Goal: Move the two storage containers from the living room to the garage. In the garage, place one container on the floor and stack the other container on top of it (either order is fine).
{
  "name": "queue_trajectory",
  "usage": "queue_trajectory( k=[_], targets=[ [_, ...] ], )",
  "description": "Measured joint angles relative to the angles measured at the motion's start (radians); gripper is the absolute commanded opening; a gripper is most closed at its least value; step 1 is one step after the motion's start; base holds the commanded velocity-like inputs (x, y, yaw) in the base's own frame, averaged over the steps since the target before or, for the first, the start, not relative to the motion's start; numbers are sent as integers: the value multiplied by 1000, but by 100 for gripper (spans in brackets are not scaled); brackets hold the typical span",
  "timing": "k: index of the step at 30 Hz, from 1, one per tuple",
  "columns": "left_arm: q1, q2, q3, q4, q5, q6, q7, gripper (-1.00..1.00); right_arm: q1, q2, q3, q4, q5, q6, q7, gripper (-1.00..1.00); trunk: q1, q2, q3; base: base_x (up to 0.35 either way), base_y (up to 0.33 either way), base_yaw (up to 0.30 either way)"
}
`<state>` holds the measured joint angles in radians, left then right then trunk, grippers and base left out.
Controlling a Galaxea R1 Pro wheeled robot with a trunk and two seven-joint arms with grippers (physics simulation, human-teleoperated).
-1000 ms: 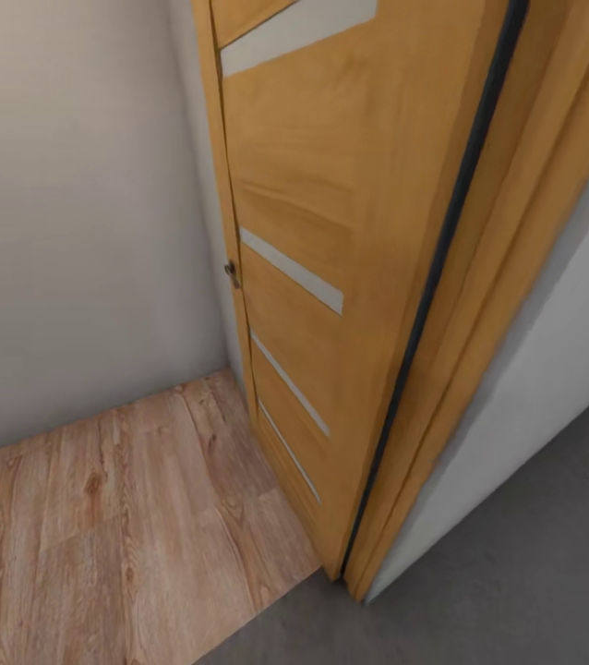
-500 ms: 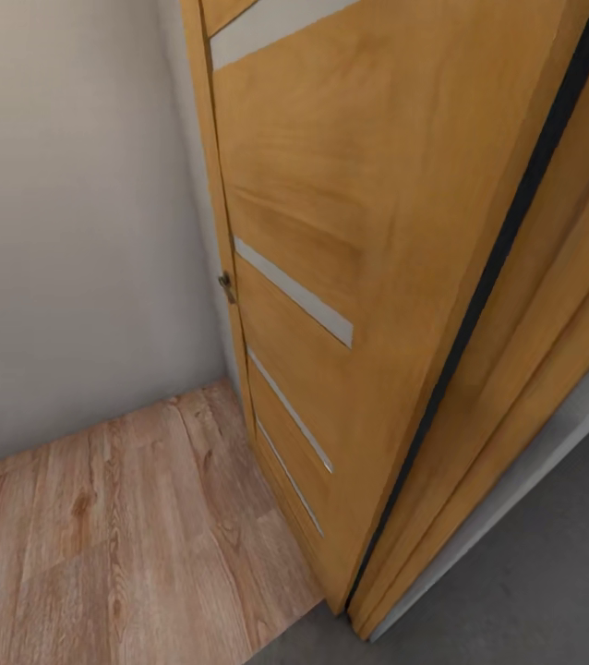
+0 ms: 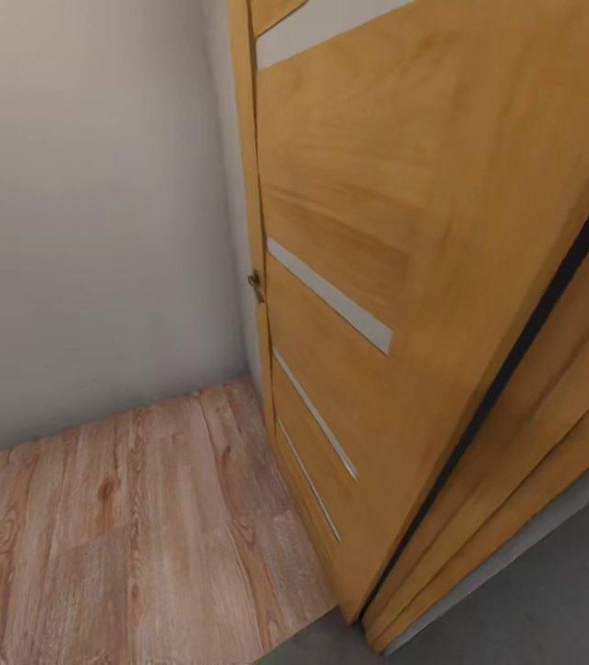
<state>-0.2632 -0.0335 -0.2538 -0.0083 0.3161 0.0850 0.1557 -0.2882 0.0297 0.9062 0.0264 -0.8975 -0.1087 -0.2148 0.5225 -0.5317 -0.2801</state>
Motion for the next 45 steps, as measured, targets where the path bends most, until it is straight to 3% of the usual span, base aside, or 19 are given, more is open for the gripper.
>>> queue_trajectory(
  k=[45],
  targets=[
    [0, 0, 0, 1, 0, 0, 0, 100, 0, 0, 0, 0, 0, 0, 0, 100, 0, 0, 0, 0, 0, 272]
  ],
)
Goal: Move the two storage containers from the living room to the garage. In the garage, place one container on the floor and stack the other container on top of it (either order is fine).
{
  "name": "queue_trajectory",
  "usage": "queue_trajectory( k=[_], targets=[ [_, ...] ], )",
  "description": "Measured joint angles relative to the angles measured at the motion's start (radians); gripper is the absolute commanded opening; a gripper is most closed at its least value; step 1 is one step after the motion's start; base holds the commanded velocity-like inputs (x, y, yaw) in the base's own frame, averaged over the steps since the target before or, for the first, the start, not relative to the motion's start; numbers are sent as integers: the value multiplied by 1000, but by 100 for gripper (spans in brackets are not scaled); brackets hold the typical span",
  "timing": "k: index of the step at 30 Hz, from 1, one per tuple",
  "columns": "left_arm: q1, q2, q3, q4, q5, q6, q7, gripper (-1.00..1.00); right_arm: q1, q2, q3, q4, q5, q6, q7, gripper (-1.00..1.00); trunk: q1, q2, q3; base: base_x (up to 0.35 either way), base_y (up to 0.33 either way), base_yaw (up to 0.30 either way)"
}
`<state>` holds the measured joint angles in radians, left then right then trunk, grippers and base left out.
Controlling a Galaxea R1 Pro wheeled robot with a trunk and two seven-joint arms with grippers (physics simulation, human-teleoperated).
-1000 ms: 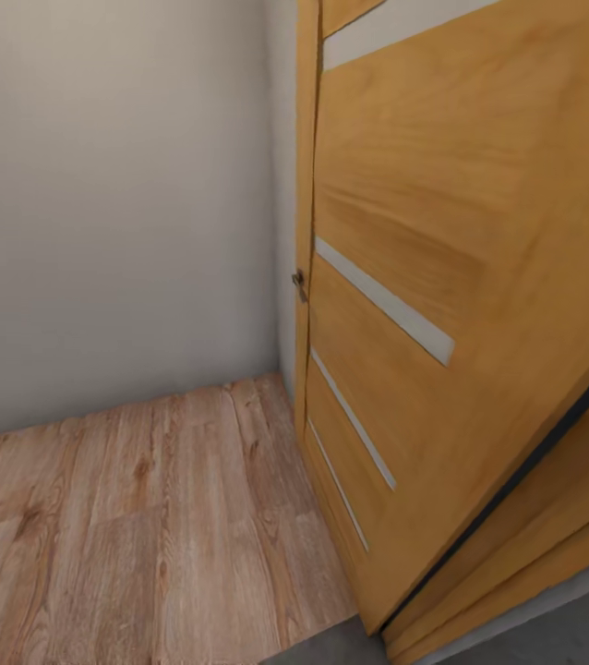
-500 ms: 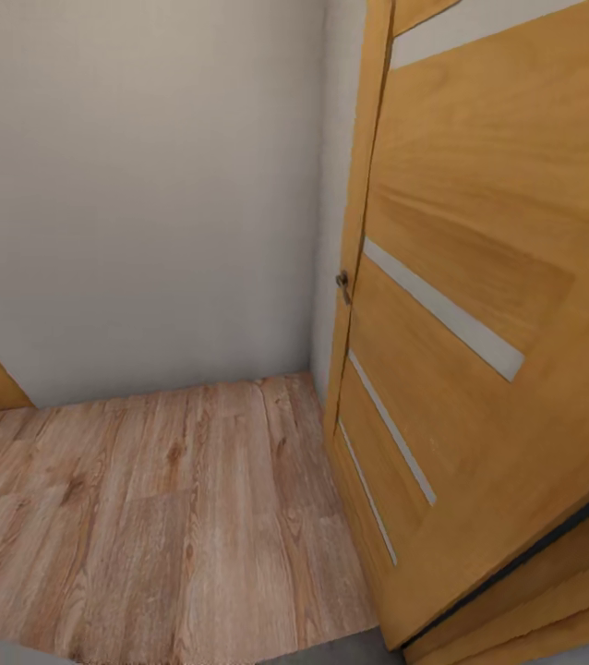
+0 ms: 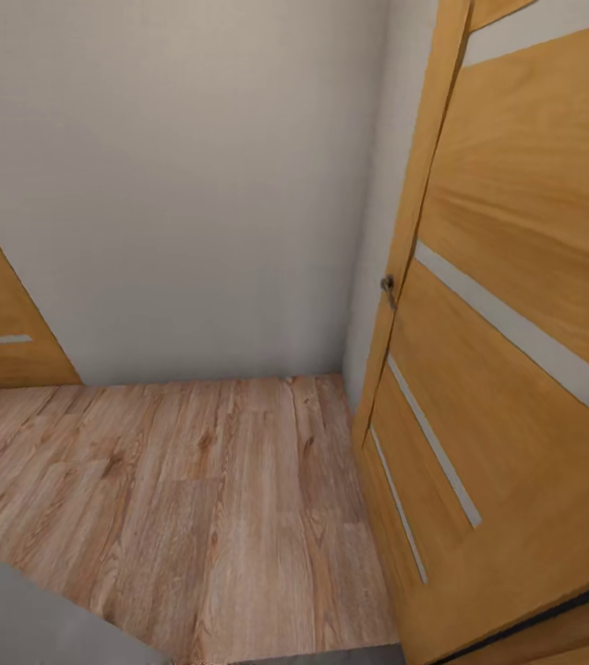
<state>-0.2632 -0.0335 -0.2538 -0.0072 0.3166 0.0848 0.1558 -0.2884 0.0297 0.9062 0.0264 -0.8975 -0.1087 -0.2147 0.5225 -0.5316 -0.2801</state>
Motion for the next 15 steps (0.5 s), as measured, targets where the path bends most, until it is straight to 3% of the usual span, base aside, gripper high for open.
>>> queue_trajectory(
  k=[7, 11, 15],
  targets=[
    [0, 0, 0, 0, 0, 0, 0, 100, 0, 0, 0, 0, 0, 0, 0, 100, 0, 0, 0, 0, 0, 272],
    [0, 0, 0, 0, -1, 0, 0, 100, 1, -1, 0, 0, 0, 1, 1, 100, 0, 0, 0, 63, 0, 38],
    [0, 0, 0, 0, -1, 0, 0, 100, 0, -2, 0, 0, 0, 1, 1, 100, 0, 0, 0, 248, 0, 8]
  ],
)
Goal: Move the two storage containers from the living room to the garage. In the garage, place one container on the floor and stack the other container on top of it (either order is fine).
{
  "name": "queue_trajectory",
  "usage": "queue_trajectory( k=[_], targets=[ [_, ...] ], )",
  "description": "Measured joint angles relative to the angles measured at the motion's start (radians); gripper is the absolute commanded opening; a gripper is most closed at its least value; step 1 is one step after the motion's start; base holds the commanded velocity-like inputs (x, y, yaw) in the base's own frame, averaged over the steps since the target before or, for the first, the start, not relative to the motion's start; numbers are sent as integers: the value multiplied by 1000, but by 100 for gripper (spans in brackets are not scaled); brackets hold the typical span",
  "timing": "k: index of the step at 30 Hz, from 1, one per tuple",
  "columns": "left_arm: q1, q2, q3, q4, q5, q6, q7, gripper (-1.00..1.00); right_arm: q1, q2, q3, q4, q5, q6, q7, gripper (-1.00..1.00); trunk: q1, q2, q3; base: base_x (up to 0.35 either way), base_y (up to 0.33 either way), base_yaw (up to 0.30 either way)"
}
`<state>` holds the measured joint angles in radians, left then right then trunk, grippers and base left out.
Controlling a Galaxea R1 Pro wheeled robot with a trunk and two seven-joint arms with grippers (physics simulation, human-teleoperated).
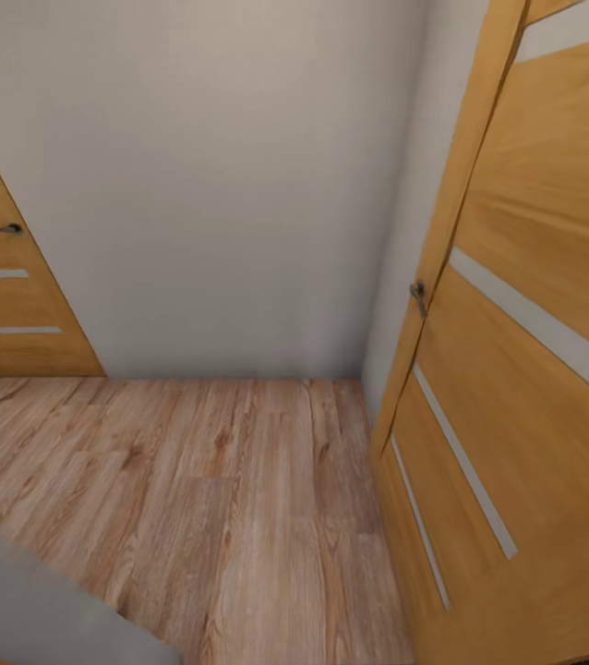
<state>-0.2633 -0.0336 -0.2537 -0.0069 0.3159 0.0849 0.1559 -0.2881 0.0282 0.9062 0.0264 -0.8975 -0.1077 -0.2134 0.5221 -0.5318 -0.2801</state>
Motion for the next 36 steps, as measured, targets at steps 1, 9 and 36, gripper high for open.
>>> queue_trajectory(
  k=[1, 9, 36],
  targets=[
    [0, 0, 0, 0, 0, 0, 0, 100, 0, 0, 0, 0, 0, 0, 0, 100, 0, 0, 0, 286, 0, 3],
    [0, 0, 0, 0, 0, 0, 0, 100, -1, 0, 0, 0, 0, 0, 0, 100, 0, 0, 0, 288, 0, 1],
    [0, -2, 0, -1, 1, 1, 1, 100, 0, 0, 0, 0, 0, 0, 0, 100, 0, 0, 0, 24, 0, 0]
  ],
)
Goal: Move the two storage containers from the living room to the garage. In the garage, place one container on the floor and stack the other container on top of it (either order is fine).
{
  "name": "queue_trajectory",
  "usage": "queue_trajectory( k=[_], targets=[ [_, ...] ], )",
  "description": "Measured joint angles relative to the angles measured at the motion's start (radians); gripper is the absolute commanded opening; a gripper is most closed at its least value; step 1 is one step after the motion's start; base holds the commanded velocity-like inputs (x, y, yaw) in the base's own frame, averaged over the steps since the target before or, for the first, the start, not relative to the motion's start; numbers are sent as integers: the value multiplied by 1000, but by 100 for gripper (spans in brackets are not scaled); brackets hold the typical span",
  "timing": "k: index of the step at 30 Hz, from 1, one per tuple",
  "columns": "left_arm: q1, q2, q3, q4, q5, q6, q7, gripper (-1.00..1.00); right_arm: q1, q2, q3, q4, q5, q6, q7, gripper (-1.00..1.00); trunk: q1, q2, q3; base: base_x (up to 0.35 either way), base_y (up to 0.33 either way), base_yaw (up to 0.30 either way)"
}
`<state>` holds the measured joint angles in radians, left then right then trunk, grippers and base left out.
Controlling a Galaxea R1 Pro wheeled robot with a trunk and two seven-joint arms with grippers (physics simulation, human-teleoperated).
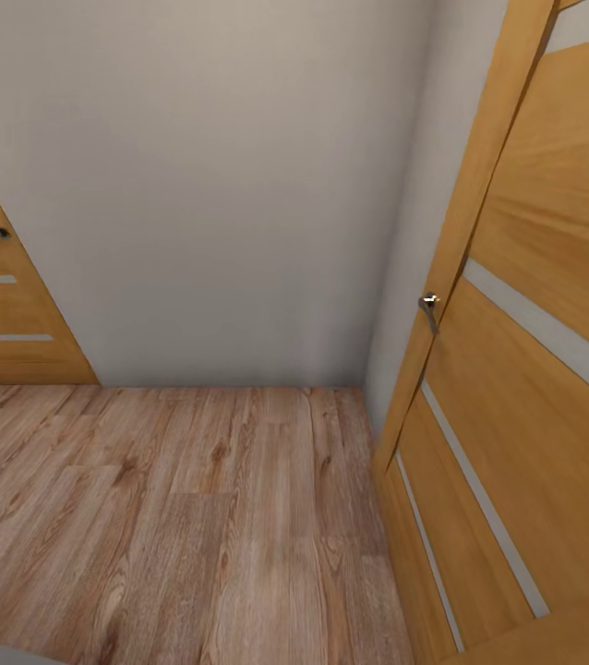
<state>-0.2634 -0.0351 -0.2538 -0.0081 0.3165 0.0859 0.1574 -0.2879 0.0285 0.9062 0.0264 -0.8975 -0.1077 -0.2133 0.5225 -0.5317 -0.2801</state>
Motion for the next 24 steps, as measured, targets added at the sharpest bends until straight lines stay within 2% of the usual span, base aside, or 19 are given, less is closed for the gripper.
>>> queue_trajectory(
  k=[13, 24],
  targets=[
    [0, -1, 0, 1, 0, 0, 0, 100, 0, 0, 0, 0, 0, -2, 0, 100, 0, 0, 0, 4, -1, 0],
    [0, 0, 0, 0, 0, 0, -1, 100, 0, 0, 0, 0, 0, -2, 0, 100, 0, 0, 0, 146, -74, 0]
  ],
)
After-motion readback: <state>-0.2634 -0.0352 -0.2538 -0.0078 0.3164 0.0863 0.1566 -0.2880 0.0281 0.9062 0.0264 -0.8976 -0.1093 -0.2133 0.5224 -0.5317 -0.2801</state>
